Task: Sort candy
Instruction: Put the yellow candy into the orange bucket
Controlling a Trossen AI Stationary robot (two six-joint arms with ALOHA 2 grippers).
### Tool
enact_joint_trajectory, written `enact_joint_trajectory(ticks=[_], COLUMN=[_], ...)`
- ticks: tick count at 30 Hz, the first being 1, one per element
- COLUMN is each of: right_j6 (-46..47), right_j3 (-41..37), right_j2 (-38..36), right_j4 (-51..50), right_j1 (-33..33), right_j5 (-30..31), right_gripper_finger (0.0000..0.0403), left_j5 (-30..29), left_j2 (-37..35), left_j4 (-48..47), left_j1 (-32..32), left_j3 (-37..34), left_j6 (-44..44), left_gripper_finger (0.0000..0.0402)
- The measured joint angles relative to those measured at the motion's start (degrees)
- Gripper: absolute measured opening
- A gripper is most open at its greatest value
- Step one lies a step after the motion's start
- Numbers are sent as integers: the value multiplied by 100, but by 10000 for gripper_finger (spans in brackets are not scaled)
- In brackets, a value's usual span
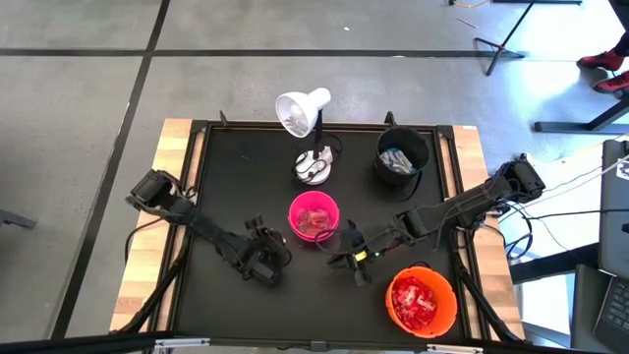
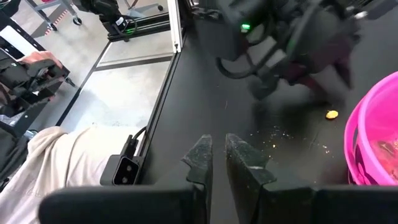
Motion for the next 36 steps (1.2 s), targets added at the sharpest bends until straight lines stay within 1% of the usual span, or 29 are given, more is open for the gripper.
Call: enact_joint_trajectory(ticks=[4,7,14,17,20,22,24,27,29,32,36], right_j6=[-2,-2,3,-2,-2,-3,-4,-4,-4,-86,-590], right_j3=[-1,-1,1,-1,0,-1,-1,-1,0,-1,50], right_j2=[-2,-2,-4,-4,-4,-4,-4,-4,-4,31,339], right_j4=[2,4,-28,-37,-55,-95,-103,-143,-155,-125,168], right_j1=[-4,-4,-4,-1,1,1,1,1,1,22,154], right_j5=[1,2,-15,-17,-17,-20,-20,-20,-17,75,328], right_gripper_finger=[44,44,44,44,44,44,44,44,44,44,44], left_j5=[-274,-200,495,775,1176,1419,1505,1481,1326,881,266], left_j2=[0,0,22,40,42,42,40,-80,-250,-531,-987], left_j4=[31,207,1098,1612,2154,2361,2526,2648,2608,2487,2307], left_j1=[260,427,565,468,327,233,142,-15,-138,-338,-602], left_j3=[0,0,0,0,4,4,4,4,4,4,7], left_j6=[56,364,1122,1347,1577,1671,1683,1703,1696,1684,1713], left_gripper_finger=[121,121,121,121,121,121,121,121,121,121,121])
